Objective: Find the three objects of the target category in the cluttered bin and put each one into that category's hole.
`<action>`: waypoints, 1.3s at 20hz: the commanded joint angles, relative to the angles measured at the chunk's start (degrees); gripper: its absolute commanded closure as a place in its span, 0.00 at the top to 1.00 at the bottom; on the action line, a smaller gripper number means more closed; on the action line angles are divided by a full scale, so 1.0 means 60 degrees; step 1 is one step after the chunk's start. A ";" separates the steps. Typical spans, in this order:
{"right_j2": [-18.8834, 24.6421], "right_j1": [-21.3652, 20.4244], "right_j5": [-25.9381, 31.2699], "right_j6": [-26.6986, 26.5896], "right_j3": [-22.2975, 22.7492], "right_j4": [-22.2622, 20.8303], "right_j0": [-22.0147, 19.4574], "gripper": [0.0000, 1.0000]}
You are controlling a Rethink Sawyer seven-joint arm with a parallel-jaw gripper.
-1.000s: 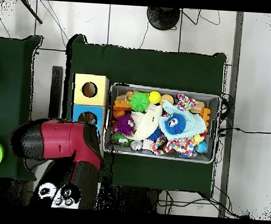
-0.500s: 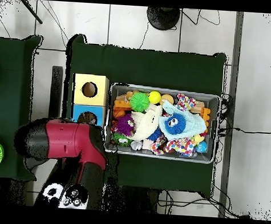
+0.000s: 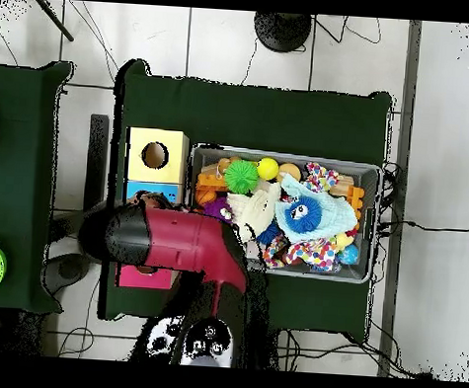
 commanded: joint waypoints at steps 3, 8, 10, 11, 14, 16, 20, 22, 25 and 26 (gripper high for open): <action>0.1765 0.0057 -0.0936 -0.0061 0.1298 -0.0147 -0.1127 1.00; 0.1969 0.0112 -0.0949 0.0022 0.1286 -0.0339 -0.1352 1.00; 0.2024 0.0140 -0.0937 0.0104 0.1277 -0.0331 -0.1383 1.00; 0.2043 0.0149 -0.0958 0.0149 0.1282 -0.0339 -0.1392 1.00; 0.2131 0.0162 -0.1008 0.0208 0.1313 -0.0337 -0.1456 1.00; 0.2219 0.0160 -0.1124 0.0189 0.1373 -0.0369 -0.1537 1.00; 0.3360 0.0080 -0.2457 0.0115 0.2131 -0.0158 -0.2414 1.00; 0.4273 0.0032 -0.3343 0.0240 0.2741 -0.0160 -0.3106 1.00; 0.4289 -0.0381 -0.3058 0.0299 0.3150 -0.0405 -0.3212 1.00; 0.3882 -0.0664 -0.2588 0.0156 0.3127 -0.0625 -0.2979 1.00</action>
